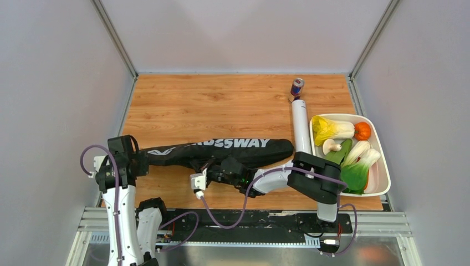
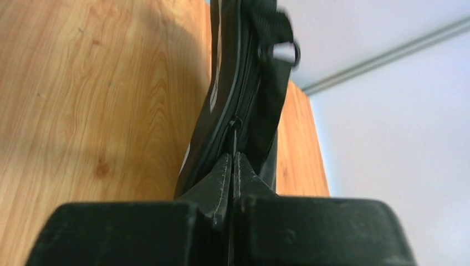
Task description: Pack up the badminton gear
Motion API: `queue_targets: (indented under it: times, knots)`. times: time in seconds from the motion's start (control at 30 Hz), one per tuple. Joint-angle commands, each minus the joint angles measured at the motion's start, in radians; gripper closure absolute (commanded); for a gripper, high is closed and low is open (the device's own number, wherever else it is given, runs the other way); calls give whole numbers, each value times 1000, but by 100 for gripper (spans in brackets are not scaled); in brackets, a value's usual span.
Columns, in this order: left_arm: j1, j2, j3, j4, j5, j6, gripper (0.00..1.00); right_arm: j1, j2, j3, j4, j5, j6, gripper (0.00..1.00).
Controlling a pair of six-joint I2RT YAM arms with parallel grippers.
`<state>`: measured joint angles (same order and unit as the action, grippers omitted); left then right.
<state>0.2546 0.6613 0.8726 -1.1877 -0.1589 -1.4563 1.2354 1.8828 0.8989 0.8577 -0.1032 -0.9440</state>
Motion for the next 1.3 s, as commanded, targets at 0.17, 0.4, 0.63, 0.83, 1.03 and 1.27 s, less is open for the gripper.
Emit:
queue_targets:
  times: [0.17, 0.4, 0.63, 0.83, 1.03, 1.27]
  knots:
    - [0, 47, 177, -7, -121, -41, 100, -20, -70, -135, 76, 325, 188, 100]
    - [0, 98, 329, -69, -265, -49, 100, -96, -128, -221, 125, 512, 301, 100]
    - [-1, 133, 457, -120, -349, -64, 100, -259, -210, -279, 73, 534, 430, 100]
    - [-1, 183, 579, -169, -428, -56, 100, -438, -226, -313, 0, 529, 560, 100]
    - [0, 217, 657, -196, -388, -40, 100, -545, -215, -259, -113, 450, 676, 100]
    - [0, 233, 746, -250, -426, -37, 100, -659, -161, -158, -311, 401, 855, 100]
